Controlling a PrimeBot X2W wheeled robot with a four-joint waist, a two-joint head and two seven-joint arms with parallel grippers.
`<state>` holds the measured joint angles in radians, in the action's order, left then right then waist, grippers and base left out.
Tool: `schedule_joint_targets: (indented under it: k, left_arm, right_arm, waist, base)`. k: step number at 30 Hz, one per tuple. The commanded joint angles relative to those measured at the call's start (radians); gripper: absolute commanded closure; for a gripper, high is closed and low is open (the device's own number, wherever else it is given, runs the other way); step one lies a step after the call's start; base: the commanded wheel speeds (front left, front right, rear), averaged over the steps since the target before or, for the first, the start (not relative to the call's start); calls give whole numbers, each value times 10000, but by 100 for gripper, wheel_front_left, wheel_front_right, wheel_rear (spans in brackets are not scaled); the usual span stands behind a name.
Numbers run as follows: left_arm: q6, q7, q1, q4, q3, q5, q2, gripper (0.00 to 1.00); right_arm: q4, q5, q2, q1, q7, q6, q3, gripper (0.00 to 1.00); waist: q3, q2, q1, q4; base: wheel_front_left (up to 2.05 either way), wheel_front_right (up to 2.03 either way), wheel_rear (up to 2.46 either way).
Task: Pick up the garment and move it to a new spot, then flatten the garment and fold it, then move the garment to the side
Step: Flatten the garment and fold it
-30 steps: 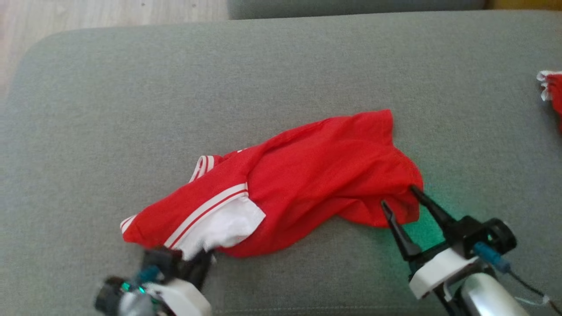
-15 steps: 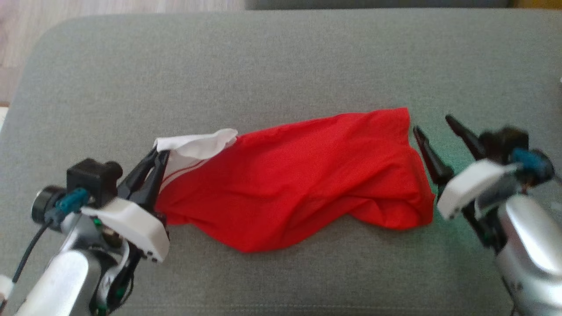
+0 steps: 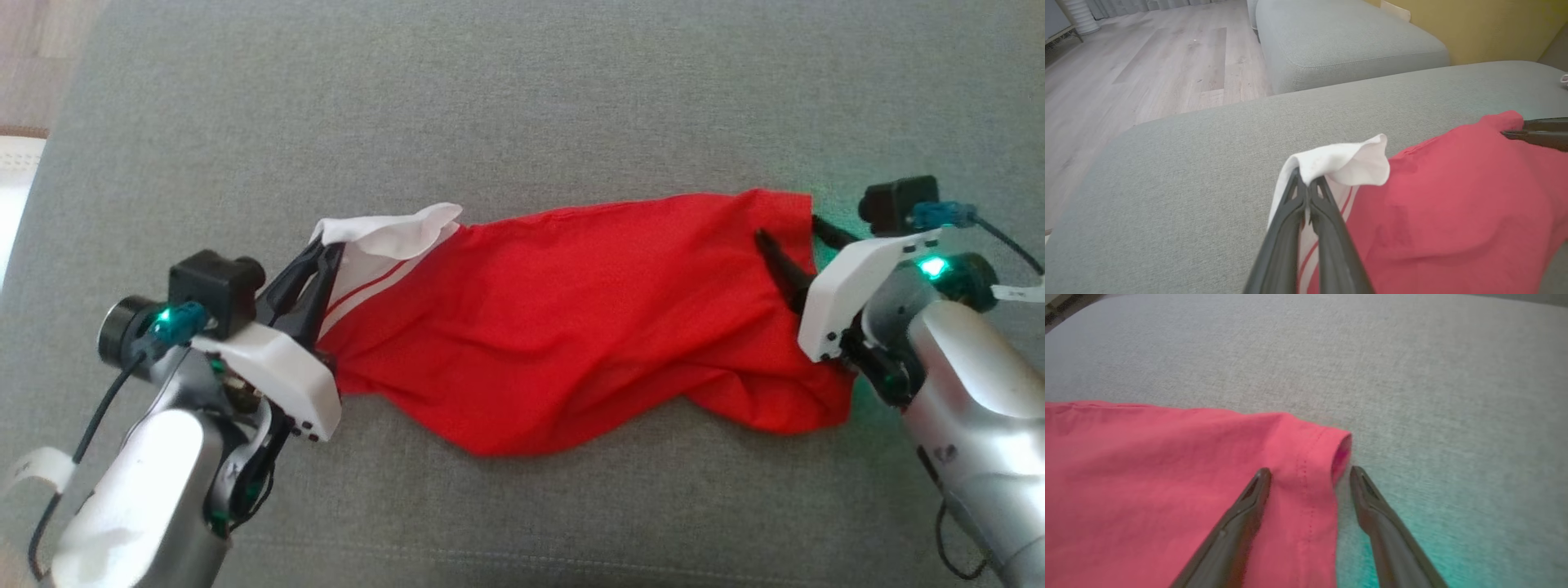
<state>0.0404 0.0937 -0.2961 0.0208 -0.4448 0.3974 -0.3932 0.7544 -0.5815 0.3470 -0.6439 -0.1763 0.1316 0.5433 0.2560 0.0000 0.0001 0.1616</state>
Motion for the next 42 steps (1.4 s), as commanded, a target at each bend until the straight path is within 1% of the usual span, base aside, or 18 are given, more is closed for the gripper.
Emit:
schedule_joint_targets:
  k: [1, 7, 11, 14, 17, 22, 26, 29, 32, 33, 34, 36, 39, 41, 42]
  left_arm:
    - [-72, -102, -610, -214, 404, -18, -200, 100]
    - [-548, -820, -1457, 212, 442, -113, -298, 100]
    - [-769, -1723, -2615, 545, 506, -558, -349, 100]
    - [-834, -2432, -3430, 670, 507, -896, -284, 100]
    - [-931, -2764, -3708, 785, 421, -921, -153, 100]
    - [-947, -2845, -3027, 1038, 272, -678, -59, 100]
    - [-765, -3064, -1617, 1286, 255, -293, 30, 100]
    - [-553, -3262, -604, 1403, 328, -93, 84, 100]
    - [-311, -3384, 202, 1348, 417, -15, 114, 100]
    - [-240, -3412, 402, 1310, 448, -30, 90, 100]
    - [-171, -3435, 572, 1260, 493, -28, 82, 100]
    - [-39, -3469, 848, 1129, 586, -23, 74, 100]
    - [93, -3497, 1101, 975, 698, -33, 37, 100]
    - [148, -3506, 1210, 900, 755, -37, 2, 100]
    - [197, -3512, 1303, 841, 801, -32, -31, 100]
  right_arm:
    - [-182, -214, 69, -244, 79, -9, 280, 100]
    - [222, -376, 446, -1040, 1273, -9, 932, 100]
    - [586, -97, 794, -1927, 2373, -9, 911, 100]
    - [801, 247, 1014, -2576, 3264, -9, 756, 100]
    - [766, 496, 1109, -2780, 3832, -9, 737, 100]
    - [370, 642, 1150, -2018, 4145, -9, 912, 100]
    - [-279, 828, 1099, -424, 4307, -9, 994, 100]
    - [-930, 1026, 1033, 932, 4363, -9, 734, 100]
    - [-2063, 1414, 947, 2171, 4375, -9, 325, 100]
    - [-2442, 1535, 912, 2595, 4376, -9, 162, 67]
    - [-2779, 1688, 900, 2993, 4377, -9, 3, 0]
    - [-3417, 1991, 865, 3694, 4378, -9, -353, 0]
    - [-4467, 2094, 785, 4568, 4378, -9, -775, 0]
    - [-5077, 2031, 808, 5006, 4379, -9, -943, 0]
    - [-5460, 1688, 758, 5323, 4379, -9, -1142, 0]
  waist:
    - [-11, 0, -1, 16]
    - [-70, 0, -1, -195]
    - [-156, 0, -1, -521]
    - [-238, 0, -1, -755]
    - [-329, 0, -1, -949]
    - [-377, 0, -1, -1124]
    - [-355, 0, -1, -1210]
    - [-354, 0, -1, -1210]
    - [-376, 0, -1, -1216]
    - [-395, 0, -1, -1221]
    - [-424, 0, -1, -1227]
    - [-513, 0, -1, -1241]
    - [-655, 0, -1, -1281]
    - [-734, 0, -1, -1330]
    - [-802, 0, -1, -1405]
  base:
    - [0, 0, 0]
    - [0, 0, 0]
    - [0, 0, 0]
    - [0, 0, 0]
    - [0, 0, 0]
    - [0, 0, 0]
    - [0, 0, 0]
    - [0, 0, 0]
    - [0, 0, 0]
    - [0, 0, 0]
    - [0, 0, 0]
    - [0, 0, 0]
    - [0, 0, 0]
    - [0, 0, 0]
    - [0, 0, 0]
